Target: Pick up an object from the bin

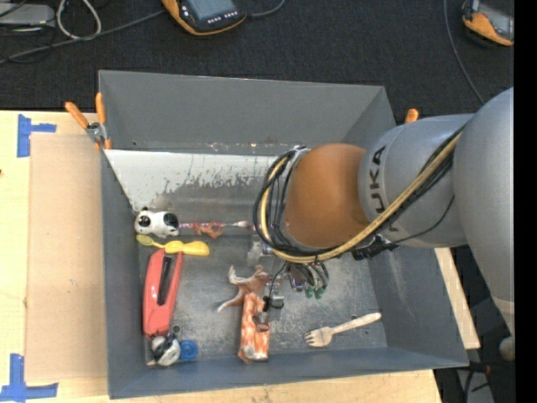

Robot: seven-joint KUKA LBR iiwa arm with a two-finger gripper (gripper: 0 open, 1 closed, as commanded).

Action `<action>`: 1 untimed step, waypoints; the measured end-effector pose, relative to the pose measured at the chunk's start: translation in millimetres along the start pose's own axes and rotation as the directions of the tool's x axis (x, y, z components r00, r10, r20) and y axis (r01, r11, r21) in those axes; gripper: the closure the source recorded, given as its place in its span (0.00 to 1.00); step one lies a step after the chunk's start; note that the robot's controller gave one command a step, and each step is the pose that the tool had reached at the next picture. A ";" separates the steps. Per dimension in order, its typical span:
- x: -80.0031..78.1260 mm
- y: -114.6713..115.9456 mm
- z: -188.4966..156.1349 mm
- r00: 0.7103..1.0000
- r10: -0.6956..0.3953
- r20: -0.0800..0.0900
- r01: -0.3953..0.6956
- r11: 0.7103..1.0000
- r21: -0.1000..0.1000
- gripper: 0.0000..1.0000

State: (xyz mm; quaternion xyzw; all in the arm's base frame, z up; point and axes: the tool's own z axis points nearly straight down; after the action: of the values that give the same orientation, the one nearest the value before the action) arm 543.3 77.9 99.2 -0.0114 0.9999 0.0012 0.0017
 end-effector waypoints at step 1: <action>-3.6 3.4 28.6 0.991 -0.134 0.001 0.134 0.991 -0.002 1.00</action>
Offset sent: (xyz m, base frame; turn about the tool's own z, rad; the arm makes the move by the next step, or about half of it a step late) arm 0.0000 0.0000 0.0000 0.0000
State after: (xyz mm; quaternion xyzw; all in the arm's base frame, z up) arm 546.9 81.5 70.6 -0.0785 0.9969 0.0019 0.0021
